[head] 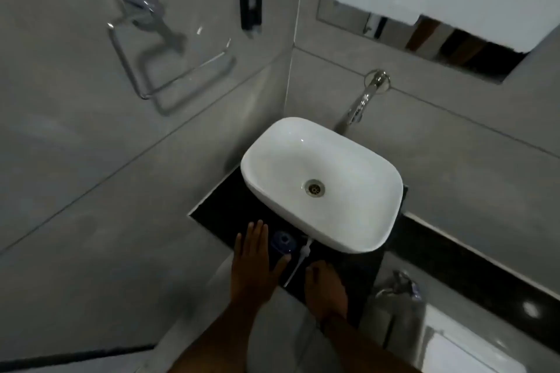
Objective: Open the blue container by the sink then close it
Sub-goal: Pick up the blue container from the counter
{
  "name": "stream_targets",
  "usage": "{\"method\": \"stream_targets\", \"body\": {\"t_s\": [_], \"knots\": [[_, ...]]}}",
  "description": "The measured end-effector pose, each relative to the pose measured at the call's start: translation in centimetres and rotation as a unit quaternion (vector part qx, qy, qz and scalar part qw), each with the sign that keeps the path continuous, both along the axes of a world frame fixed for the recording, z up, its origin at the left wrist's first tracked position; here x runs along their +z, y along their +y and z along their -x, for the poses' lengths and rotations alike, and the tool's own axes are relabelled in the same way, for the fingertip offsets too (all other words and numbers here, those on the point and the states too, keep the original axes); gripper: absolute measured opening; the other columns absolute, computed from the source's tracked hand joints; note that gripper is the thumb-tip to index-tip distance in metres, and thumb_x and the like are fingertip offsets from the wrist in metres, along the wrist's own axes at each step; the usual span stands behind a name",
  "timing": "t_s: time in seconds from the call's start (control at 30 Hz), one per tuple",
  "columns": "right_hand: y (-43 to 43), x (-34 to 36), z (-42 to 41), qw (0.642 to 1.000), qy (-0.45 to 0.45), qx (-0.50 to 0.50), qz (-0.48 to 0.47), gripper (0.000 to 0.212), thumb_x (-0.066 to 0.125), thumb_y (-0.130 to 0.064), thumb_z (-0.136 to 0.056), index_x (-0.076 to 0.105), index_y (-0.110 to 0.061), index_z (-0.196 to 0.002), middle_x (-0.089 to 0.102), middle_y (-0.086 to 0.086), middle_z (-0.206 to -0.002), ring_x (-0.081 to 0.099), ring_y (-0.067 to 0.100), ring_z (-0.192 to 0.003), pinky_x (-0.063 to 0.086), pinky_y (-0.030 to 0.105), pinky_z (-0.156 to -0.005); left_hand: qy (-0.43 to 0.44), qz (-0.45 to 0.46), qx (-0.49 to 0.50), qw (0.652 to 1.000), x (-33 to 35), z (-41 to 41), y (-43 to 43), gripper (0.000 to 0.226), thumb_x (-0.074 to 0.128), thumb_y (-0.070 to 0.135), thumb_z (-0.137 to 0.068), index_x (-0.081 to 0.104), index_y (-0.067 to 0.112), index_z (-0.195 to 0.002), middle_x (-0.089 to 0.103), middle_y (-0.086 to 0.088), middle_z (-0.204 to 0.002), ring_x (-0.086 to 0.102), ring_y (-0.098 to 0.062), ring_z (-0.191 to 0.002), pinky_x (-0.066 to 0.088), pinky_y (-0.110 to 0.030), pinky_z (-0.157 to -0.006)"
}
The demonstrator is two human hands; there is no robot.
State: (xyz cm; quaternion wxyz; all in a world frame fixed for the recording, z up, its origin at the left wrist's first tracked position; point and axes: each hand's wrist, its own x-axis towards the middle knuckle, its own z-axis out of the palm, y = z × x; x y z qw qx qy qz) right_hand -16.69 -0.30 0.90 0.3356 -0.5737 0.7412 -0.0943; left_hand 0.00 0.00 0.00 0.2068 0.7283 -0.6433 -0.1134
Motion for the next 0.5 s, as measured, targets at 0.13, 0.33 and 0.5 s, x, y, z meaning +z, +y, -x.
{"method": "stream_targets", "body": {"t_s": [0.13, 0.33, 0.5], "knots": [[-3.5, -1.4, -2.5, 0.984, -0.037, -0.164, -0.057, 0.040, 0.057, -0.049, -0.100, 0.068, -0.020, -0.125, 0.072, 0.013, -0.130, 0.068, 0.037, -0.120, 0.052, 0.036, -0.094, 0.031, -0.032, -0.013, 0.999, -1.9, -0.6, -2.7, 0.101, 0.043, 0.081, -0.086, 0.033, 0.008, -0.154, 0.033, -0.010, -0.164, 0.019, -0.025, -0.155, 0.014, -0.048, -0.126], [-6.5, -3.4, -4.8, 0.973, -0.027, -0.220, -0.060, 0.026, 0.066, -0.035, -0.092, 0.074, -0.017, -0.109, 0.078, 0.015, -0.114, 0.073, 0.039, -0.106, 0.056, 0.037, -0.086, 0.108, -0.038, -0.026, 0.993, -3.5, -0.6, -4.3, 0.091, 0.054, 0.078, -0.080, 0.050, 0.014, -0.144, 0.041, -0.005, -0.160, 0.022, -0.021, -0.154, 0.007, -0.042, -0.127], [-4.8, -2.9, -4.2, 0.974, -0.067, -0.213, -0.024, 0.022, 0.065, -0.024, -0.096, 0.074, -0.014, -0.113, 0.076, 0.014, -0.110, 0.072, 0.038, -0.107, 0.054, 0.036, -0.089, 0.115, -0.022, -0.027, 0.993, -3.9, -0.7, -3.8, 0.090, 0.050, 0.081, -0.082, 0.053, 0.013, -0.141, 0.049, -0.005, -0.155, 0.028, -0.022, -0.152, 0.012, -0.043, -0.126]]}}
